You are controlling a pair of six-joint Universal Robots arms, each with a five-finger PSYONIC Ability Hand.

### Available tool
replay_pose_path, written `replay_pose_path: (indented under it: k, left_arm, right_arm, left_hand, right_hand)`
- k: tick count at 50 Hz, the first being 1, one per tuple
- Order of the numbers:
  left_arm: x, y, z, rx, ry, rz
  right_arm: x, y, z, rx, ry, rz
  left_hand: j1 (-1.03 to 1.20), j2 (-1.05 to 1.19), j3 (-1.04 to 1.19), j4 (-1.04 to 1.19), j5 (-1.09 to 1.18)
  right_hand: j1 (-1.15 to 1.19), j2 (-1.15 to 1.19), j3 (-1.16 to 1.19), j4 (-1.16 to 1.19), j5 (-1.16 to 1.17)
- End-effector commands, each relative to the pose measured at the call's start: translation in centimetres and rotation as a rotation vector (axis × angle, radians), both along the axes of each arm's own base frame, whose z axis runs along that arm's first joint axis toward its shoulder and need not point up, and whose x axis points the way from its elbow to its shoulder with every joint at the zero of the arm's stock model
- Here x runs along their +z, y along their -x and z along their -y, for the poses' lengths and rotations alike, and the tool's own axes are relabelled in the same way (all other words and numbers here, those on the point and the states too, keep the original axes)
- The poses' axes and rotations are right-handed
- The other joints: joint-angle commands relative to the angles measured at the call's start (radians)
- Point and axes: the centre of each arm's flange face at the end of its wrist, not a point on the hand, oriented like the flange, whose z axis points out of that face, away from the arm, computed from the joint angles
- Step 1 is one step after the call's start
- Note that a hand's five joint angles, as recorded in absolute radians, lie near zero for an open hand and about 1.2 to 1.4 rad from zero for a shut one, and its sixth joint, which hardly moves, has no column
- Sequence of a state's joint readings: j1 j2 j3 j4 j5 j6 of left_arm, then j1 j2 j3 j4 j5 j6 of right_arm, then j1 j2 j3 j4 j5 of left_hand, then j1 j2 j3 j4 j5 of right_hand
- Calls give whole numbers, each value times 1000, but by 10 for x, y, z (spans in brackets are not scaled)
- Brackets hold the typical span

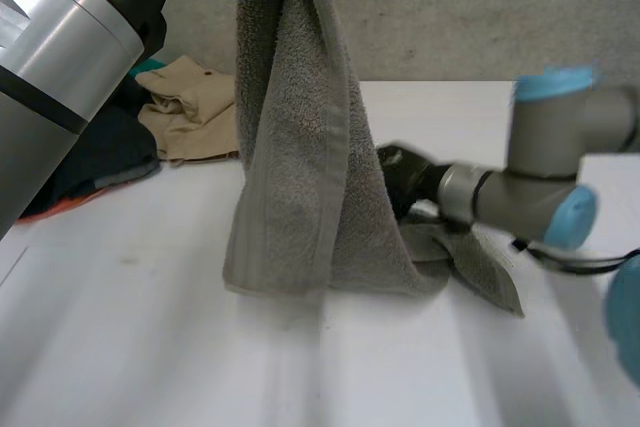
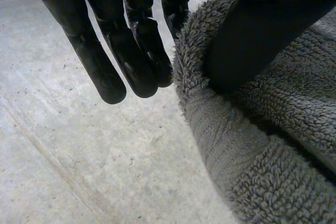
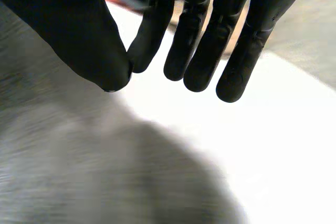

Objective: Fold the laundry.

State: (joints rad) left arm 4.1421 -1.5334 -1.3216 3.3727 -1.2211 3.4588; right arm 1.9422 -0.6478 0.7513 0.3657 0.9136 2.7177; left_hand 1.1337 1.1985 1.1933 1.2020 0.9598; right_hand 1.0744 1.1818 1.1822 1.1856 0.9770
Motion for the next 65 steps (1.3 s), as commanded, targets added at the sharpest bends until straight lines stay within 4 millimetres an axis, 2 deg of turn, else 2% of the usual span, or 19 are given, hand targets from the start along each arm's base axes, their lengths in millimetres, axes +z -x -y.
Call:
replay_pose_path:
  k: [1,2,6,10,16,20,21,24,25,30,39,42,44,48,51,55,59,61,65]
  left_arm:
    - [-7,-9,16,51,-18,12]
    - [-9,-11,19,62,-22,15]
    - [-17,-19,32,102,-44,28]
    - [-33,-20,39,116,-86,51]
    - [-60,-17,47,120,-154,97]
    - [-50,-17,45,120,-128,81]
    - [-46,-17,44,119,-117,73]
    - [-27,-16,41,110,-69,44]
    - [-22,-16,40,110,-58,36]
    - [11,-22,26,107,30,-18]
    - [7,-23,25,107,17,-10]
    - [-2,-22,27,109,-7,3]
    - [-7,-21,28,110,-21,10]
    - [-19,-21,32,117,-50,32]
    - [-25,-23,33,124,-67,42]
    - [-42,-28,39,146,-119,74]
    - [-74,-38,51,189,-225,129]
    - [-99,-41,58,203,-307,170]
    - [-153,-36,73,208,-456,269]
  right_arm:
    - [88,63,35,-252,206,96]
    - [106,76,34,-284,251,115]
    - [130,109,27,-371,315,111]
    - [126,130,13,-399,292,64]
    - [98,132,-2,-380,237,-34]
    - [81,129,4,-361,237,-87]
    - [74,124,8,-349,225,-94]
    - [65,108,9,-308,209,-95]
    - [60,94,5,-266,198,-95]
    - [38,69,-11,-176,119,-122]
    - [-15,40,-37,-85,-26,-209]
    - [-26,40,-27,-150,5,-256]
    - [-24,41,-10,-243,77,-279]
    - [-2,48,4,-377,187,-286]
    - [27,54,-5,-392,240,-268]
    - [54,66,-29,-377,257,-290]
    - [57,85,-53,-309,210,-435]
    - [50,105,-58,-298,157,-547]
    - [46,116,-58,-273,136,-599]
  left_hand:
    - [263,198,203,194,262]
    - [263,198,203,194,262]
    - [263,198,203,194,262]
    - [263,198,203,194,262]
    - [263,198,203,194,262]
    - [263,198,203,194,262]
    - [263,198,203,194,262]
    - [263,198,203,194,262]
    - [263,198,203,194,262]
    - [263,198,203,194,262]
    - [263,198,203,194,262]
    - [263,198,203,194,262]
    - [263,198,203,194,262]
    - [263,198,203,194,262]
    - [263,198,203,194,262]
    - [263,198,203,194,262]
    - [263,198,203,194,262]
    - [263,198,203,194,262]
    - [263,198,203,194,262]
  right_hand:
    - [322,214,214,211,245]
    - [322,214,214,211,245]
    - [322,214,214,211,245]
    - [322,214,214,211,245]
    - [322,214,214,211,245]
    - [-377,-485,-485,-488,-454]
    - [-669,-777,-777,-781,-747]
    - [-900,-1007,-1008,-1011,-977]
    - [-900,-1007,-1008,-1011,-977]
    - [-900,-1007,-1008,-1011,-977]
    - [-900,-1007,-1008,-1011,-977]
    - [-343,-450,-450,-454,-420]
    - [318,210,210,207,241]
    - [322,214,214,211,245]
    - [322,214,214,211,245]
    - [322,214,214,211,245]
    - [322,214,214,211,245]
    - [322,214,214,211,245]
    - [322,214,214,211,245]
